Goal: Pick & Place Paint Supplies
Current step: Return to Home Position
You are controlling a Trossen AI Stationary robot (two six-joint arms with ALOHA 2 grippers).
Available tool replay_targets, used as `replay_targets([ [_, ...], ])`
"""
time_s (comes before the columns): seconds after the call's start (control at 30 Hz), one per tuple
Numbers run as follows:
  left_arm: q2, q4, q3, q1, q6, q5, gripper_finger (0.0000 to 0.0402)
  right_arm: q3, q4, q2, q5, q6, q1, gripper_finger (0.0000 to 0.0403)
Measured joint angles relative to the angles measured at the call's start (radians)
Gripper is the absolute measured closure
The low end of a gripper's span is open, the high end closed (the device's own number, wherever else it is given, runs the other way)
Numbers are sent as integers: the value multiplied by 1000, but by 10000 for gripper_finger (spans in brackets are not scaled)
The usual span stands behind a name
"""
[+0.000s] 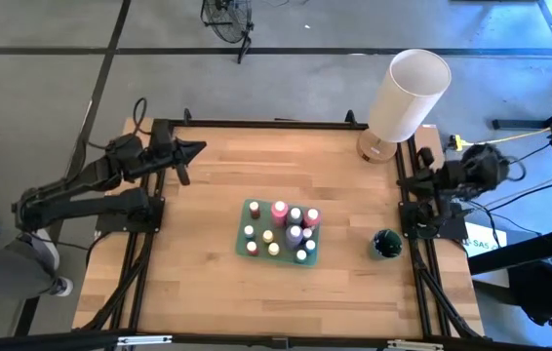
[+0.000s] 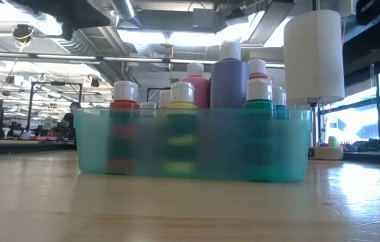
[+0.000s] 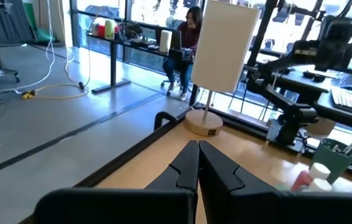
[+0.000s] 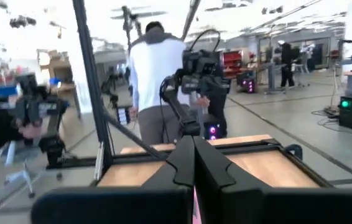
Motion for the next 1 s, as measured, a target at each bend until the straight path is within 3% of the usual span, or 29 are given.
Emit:
replay_targets([
  [0.17, -68, 13, -78, -17, -20, 5, 400, -190, 244, -27, 29, -15, -1, 403],
  [0.37, -140, 86, -186, -35, -31, 89, 400, -336, 387, -27, 76, -26, -1, 403],
  [0.67, -211, 392, -384, -44, -82, 222, 400, -416, 428, -27, 77, -25, -64, 403],
  [1.0, -247, 579, -595, -44, -128, 267, 400, -422, 372, -27, 41, 74, -114, 403],
])
